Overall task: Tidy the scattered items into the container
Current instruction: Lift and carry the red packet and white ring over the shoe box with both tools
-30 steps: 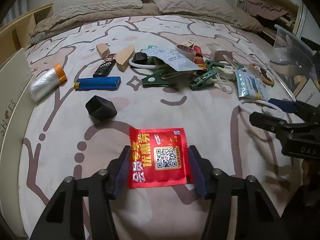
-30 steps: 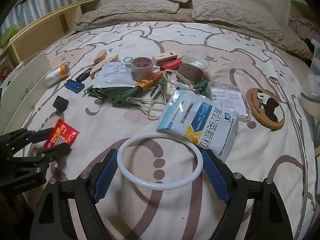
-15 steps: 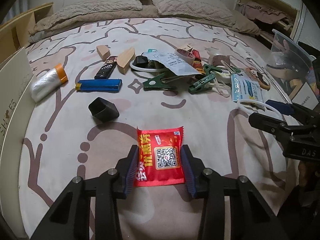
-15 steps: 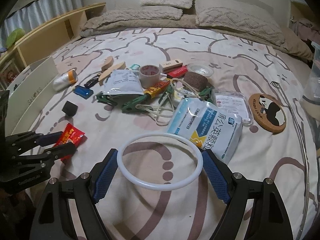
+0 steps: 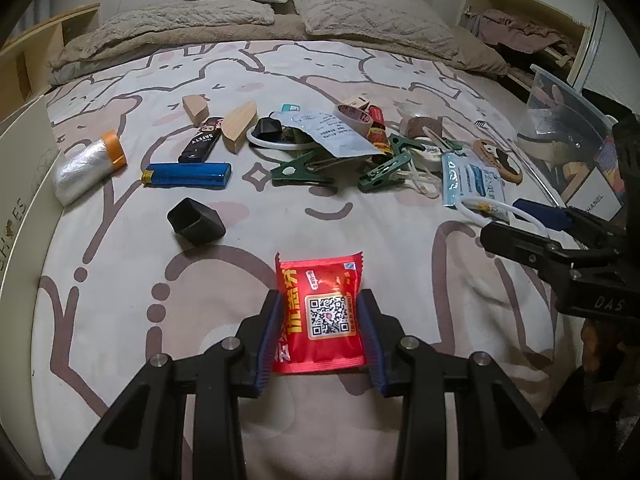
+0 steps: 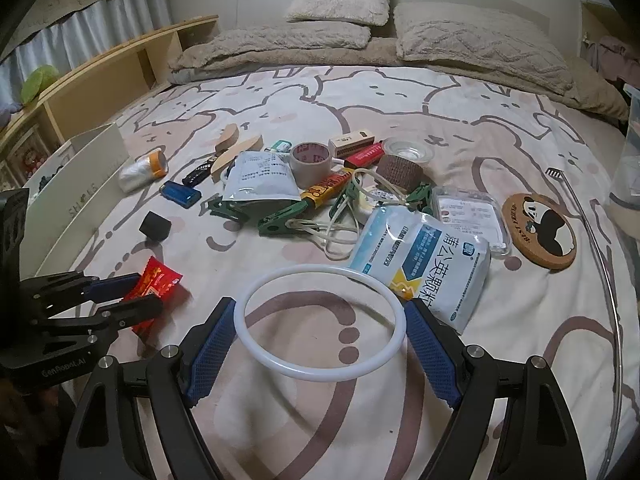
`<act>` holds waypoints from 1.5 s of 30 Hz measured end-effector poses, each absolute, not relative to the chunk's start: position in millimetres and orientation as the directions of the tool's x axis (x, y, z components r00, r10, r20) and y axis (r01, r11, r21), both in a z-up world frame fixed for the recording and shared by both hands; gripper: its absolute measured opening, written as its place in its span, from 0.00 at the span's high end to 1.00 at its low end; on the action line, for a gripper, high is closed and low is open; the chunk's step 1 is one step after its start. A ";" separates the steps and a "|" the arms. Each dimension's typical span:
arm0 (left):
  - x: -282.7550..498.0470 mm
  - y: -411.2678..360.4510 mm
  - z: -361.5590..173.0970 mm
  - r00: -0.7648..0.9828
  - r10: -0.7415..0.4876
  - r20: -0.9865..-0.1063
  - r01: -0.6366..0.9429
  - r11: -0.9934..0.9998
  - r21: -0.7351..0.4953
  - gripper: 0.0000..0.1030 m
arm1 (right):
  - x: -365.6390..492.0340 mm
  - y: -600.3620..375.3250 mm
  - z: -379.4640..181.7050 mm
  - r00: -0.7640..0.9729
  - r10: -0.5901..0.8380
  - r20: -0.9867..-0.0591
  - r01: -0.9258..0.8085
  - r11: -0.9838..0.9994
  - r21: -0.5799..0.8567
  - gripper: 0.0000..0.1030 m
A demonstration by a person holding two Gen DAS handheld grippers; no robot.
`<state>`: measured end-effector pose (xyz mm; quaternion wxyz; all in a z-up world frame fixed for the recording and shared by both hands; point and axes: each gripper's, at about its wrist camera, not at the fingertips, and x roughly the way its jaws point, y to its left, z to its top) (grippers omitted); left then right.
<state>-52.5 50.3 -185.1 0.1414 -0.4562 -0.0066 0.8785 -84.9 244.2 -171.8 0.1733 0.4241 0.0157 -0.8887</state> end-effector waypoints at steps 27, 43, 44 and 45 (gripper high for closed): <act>-44.0 25.8 -135.6 -0.630 0.295 -0.718 -0.218 -0.955 -0.201 0.63 | -64.3 233.9 -125.2 -0.675 -0.324 -0.663 0.363 -0.928 0.085 0.18; -7.6 -2.4 -87.7 -0.707 0.317 -0.632 -0.203 -0.947 -0.247 0.63 | -25.4 213.1 -63.9 -0.742 -0.372 -0.558 0.418 -0.907 0.050 0.18; -4.6 -4.0 -83.8 -0.714 0.317 -0.625 -0.203 -0.947 -0.248 0.63 | -21.9 212.1 -58.7 -0.744 -0.380 -0.549 0.424 -0.904 0.053 0.18; -1.4 -6.0 -79.7 -0.721 0.317 -0.616 -0.201 -0.947 -0.251 0.63 | -19.0 210.9 -54.3 -0.747 -0.387 -0.540 0.428 -0.902 0.054 0.18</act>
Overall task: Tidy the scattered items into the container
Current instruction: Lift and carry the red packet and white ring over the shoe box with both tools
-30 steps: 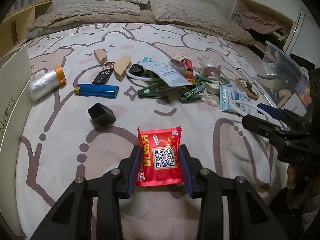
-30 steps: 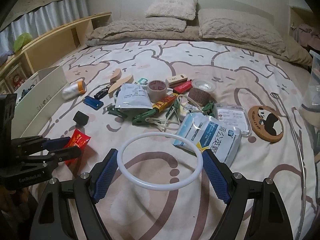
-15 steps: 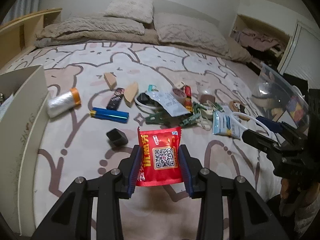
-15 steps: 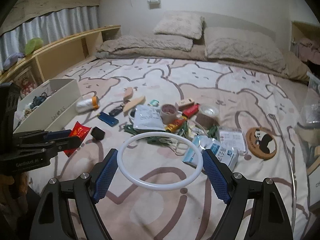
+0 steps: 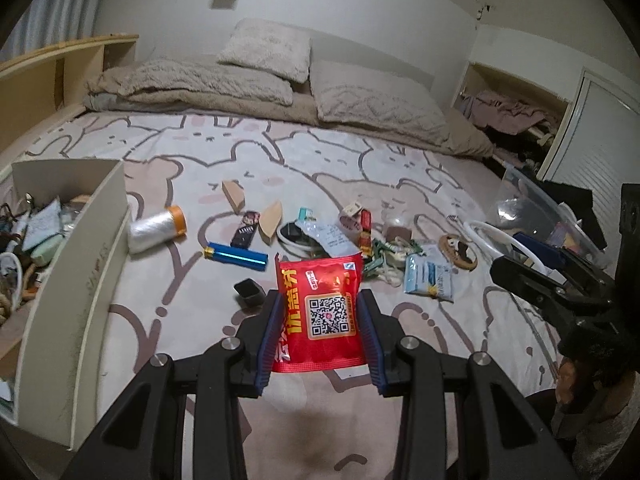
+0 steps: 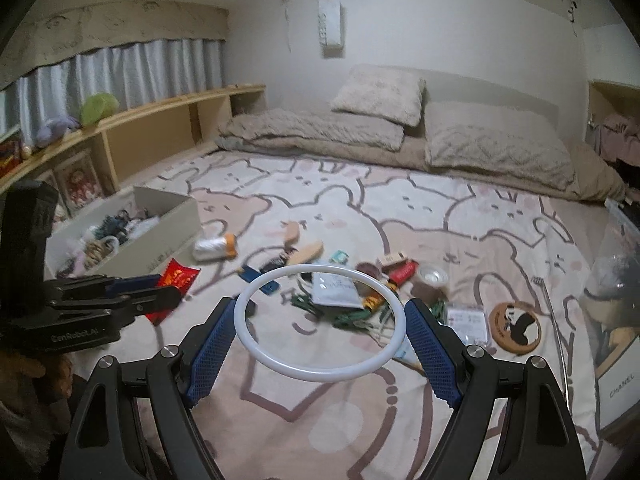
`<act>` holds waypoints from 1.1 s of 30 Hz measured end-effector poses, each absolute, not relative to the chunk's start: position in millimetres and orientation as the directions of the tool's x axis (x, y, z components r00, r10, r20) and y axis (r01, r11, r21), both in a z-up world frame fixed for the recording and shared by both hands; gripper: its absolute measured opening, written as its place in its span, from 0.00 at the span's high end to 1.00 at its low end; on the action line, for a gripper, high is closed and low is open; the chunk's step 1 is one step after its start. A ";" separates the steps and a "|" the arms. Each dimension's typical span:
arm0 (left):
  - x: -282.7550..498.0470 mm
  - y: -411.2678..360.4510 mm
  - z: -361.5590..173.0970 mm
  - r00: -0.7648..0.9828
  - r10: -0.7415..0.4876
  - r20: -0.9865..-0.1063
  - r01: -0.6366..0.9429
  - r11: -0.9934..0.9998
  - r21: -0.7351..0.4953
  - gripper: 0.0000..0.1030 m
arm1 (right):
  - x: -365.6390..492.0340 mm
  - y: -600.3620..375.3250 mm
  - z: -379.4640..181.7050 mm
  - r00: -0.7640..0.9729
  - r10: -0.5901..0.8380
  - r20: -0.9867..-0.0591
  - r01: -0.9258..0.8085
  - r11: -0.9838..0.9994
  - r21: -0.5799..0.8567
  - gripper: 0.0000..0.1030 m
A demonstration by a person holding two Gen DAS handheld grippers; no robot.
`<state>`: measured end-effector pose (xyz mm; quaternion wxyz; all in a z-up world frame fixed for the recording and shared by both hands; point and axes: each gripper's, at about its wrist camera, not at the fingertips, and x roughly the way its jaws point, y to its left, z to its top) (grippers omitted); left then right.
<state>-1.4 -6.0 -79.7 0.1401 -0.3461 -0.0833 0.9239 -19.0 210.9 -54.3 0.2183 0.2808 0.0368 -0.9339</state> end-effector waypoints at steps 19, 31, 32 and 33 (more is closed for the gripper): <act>53.4 -46.0 -20.1 -0.823 0.297 -0.485 -0.184 -0.946 -0.266 0.63 | 18.9 184.9 -3.7 -0.783 -0.470 -0.409 0.489 -0.870 0.063 0.18; 71.3 -73.0 4.3 -0.861 0.281 -0.425 -0.180 -0.948 -0.261 0.63 | 20.7 164.6 11.6 -0.777 -0.519 -0.356 0.524 -0.847 0.092 0.18; 71.8 -77.3 5.4 -0.865 0.270 -0.422 -0.172 -0.952 -0.255 0.63 | 19.7 162.5 13.4 -0.776 -0.526 -0.347 0.527 -0.844 0.099 0.18; 72.2 -82.4 6.5 -0.870 0.258 -0.421 -0.162 -0.955 -0.250 0.63 | 18.7 160.7 14.7 -0.774 -0.534 -0.341 0.532 -0.840 0.107 0.18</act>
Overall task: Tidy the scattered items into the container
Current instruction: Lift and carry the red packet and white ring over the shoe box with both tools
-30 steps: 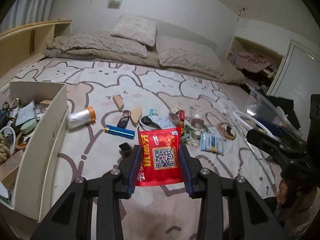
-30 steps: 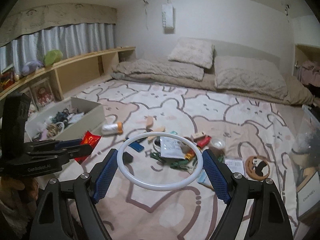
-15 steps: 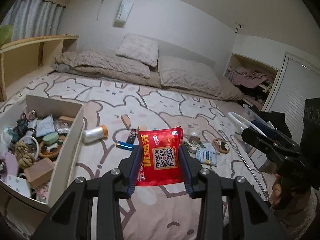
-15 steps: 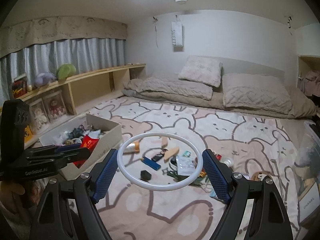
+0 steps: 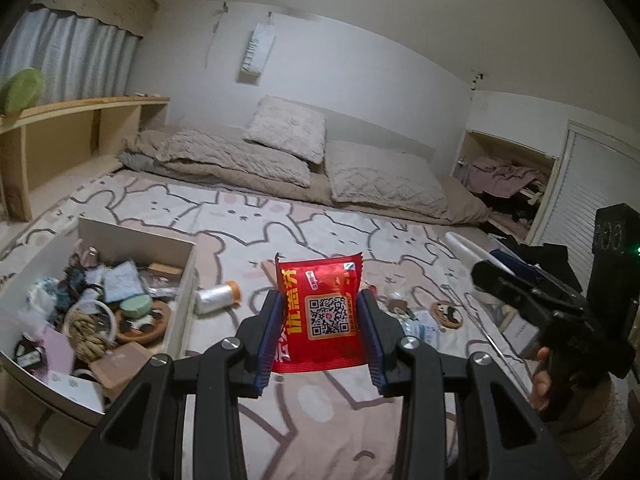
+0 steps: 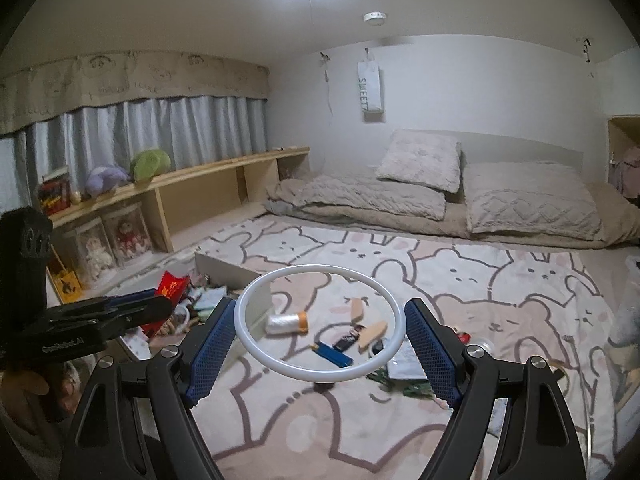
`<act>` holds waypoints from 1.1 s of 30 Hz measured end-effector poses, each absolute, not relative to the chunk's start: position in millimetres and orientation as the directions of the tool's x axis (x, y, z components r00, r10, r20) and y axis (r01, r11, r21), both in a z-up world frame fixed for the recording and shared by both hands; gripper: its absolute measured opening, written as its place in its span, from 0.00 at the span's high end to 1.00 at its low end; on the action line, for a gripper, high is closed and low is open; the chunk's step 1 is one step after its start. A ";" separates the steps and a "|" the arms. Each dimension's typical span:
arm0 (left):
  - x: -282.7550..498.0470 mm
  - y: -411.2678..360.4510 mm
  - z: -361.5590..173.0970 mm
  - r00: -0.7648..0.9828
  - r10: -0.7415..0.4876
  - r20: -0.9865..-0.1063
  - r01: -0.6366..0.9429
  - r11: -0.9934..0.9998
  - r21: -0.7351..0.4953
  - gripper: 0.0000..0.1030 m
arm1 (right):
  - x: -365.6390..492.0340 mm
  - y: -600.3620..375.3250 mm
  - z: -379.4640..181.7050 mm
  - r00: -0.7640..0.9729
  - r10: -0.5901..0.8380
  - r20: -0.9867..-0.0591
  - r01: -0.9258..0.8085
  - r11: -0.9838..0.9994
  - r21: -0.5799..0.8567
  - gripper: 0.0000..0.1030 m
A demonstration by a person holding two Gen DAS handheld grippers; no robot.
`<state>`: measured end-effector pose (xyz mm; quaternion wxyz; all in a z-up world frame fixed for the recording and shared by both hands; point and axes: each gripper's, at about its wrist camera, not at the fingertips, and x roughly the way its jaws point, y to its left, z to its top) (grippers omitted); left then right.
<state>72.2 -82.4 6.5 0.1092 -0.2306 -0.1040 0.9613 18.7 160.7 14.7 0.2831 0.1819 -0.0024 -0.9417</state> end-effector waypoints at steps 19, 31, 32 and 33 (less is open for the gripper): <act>93.6 -204.0 17.6 -0.923 0.060 -0.381 0.048 -0.962 -0.268 0.63 | 2.1 105.9 18.6 -0.675 -0.675 -0.298 0.628 -0.738 0.248 0.18; 81.8 -256.8 -24.8 -0.882 -0.040 -0.469 0.180 -0.949 -0.258 0.63 | -9.7 65.5 10.1 -0.615 -0.717 -0.329 0.668 -0.695 0.266 0.18; 79.9 -259.3 -29.7 -0.878 -0.042 -0.477 0.186 -0.948 -0.258 0.63 | -10.6 62.1 7.8 -0.608 -0.720 -0.334 0.672 -0.691 0.268 0.18; 78.1 -261.1 -34.3 -0.873 -0.043 -0.486 0.190 -0.948 -0.257 0.63 | -11.3 58.1 5.5 -0.601 -0.723 -0.341 0.675 -0.688 0.268 0.18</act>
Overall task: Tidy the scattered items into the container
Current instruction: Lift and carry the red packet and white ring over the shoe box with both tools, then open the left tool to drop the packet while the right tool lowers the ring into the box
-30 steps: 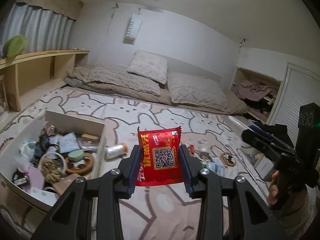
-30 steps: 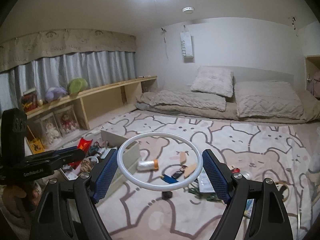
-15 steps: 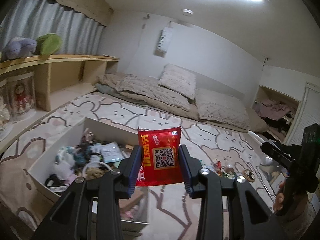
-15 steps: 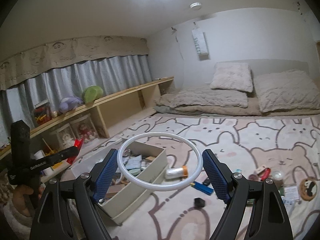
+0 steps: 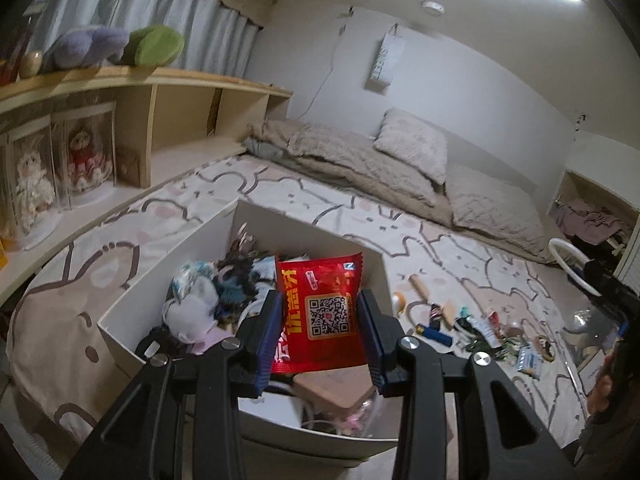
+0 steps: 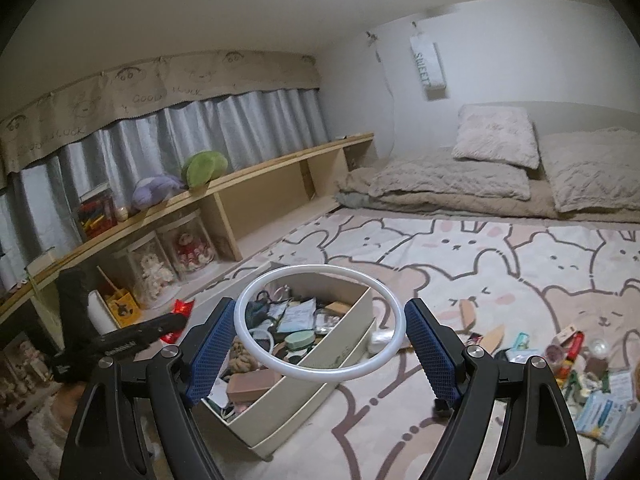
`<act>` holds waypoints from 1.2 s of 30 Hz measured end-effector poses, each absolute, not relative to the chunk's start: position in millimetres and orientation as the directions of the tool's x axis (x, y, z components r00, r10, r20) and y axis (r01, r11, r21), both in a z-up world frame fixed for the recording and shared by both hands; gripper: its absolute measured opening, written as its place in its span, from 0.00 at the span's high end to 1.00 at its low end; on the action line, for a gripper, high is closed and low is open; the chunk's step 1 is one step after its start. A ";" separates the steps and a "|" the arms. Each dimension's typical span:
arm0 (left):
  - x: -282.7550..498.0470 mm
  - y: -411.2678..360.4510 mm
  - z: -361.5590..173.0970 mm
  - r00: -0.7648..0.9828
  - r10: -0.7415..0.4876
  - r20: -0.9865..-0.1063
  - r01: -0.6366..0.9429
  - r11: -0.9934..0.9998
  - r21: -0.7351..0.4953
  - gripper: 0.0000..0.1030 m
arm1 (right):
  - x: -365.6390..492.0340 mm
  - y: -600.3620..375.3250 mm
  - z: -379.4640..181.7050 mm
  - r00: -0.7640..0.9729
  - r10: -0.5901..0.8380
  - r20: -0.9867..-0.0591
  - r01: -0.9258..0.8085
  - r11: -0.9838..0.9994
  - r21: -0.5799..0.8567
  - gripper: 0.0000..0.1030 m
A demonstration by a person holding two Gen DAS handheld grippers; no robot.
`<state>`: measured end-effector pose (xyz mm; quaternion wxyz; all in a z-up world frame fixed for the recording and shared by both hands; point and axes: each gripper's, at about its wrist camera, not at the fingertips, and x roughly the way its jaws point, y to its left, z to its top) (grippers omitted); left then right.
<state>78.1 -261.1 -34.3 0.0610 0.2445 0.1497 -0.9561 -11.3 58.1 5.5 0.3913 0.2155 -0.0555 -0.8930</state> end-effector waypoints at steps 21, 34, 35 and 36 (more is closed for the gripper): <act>57.8 -273.3 -87.6 -0.741 -0.036 -0.671 0.162 -0.979 -0.126 0.62 | -36.8 -14.4 -21.3 -0.485 -0.762 -0.429 0.718 -0.627 0.301 0.18; 57.5 -281.5 -88.3 -0.760 -0.026 -0.649 0.153 -0.978 -0.140 0.19 | -56.9 -69.9 -37.8 -0.433 -0.749 -0.502 0.752 -0.607 0.257 0.18; 58.0 -281.4 -87.9 -0.763 -0.033 -0.646 0.154 -0.979 -0.133 0.15 | -58.7 -74.7 -39.8 -0.428 -0.747 -0.509 0.756 -0.604 0.252 0.18; 58.1 -281.5 -87.8 -0.765 -0.038 -0.643 0.156 -0.979 -0.128 0.15 | -60.6 -80.1 -41.7 -0.423 -0.744 -0.517 0.760 -0.602 0.245 0.18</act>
